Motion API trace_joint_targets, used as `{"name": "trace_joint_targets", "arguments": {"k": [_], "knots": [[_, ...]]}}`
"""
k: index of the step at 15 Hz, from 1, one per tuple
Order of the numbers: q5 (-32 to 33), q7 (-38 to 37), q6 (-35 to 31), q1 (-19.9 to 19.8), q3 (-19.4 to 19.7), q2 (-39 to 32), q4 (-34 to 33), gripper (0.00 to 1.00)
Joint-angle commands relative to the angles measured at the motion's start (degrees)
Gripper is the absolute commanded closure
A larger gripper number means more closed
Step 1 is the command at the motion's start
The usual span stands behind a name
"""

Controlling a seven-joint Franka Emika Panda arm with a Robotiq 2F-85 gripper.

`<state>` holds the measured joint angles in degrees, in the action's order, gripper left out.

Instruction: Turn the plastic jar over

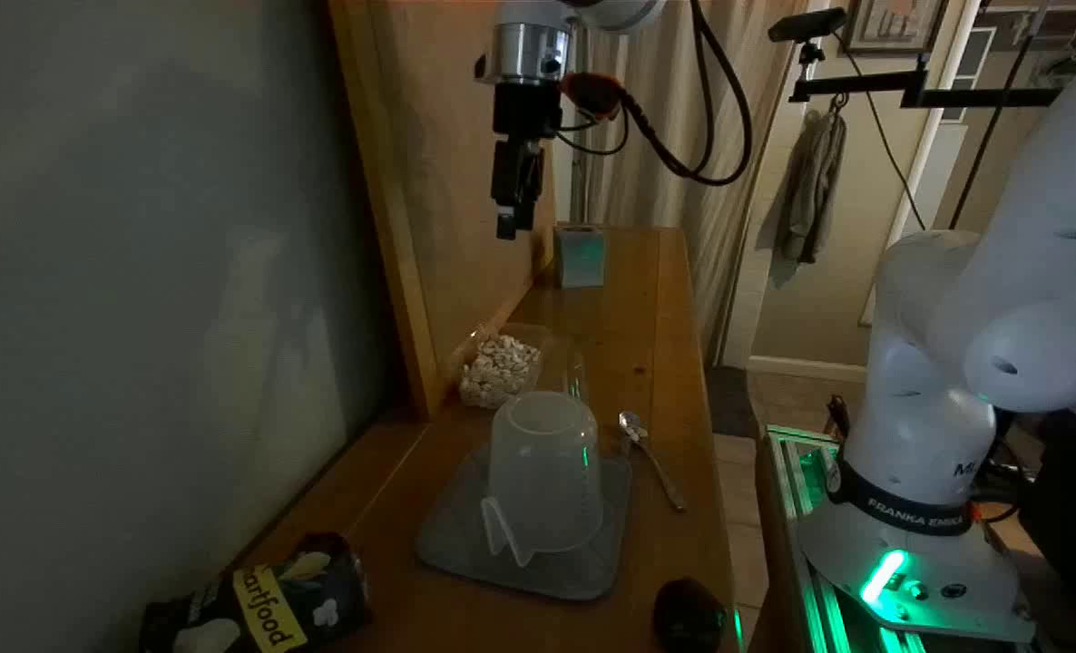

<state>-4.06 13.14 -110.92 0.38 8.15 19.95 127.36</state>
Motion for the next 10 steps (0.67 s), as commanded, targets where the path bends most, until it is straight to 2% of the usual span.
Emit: {"name": "trace_joint_targets", "arguments": {"k": [1, 5, 10], "knots": [[-0.3, 0.2, 0.1, -0.8, -0.7, -0.1, -0.1, 0.0], [-0.5, 0.6, 0.4, 0.2, -1.7, -0.7, -0.2, 0.0], [1.7, -3.1, 2.1, 4.5, -10.5, -1.0, 1.8, 0.0]]}}
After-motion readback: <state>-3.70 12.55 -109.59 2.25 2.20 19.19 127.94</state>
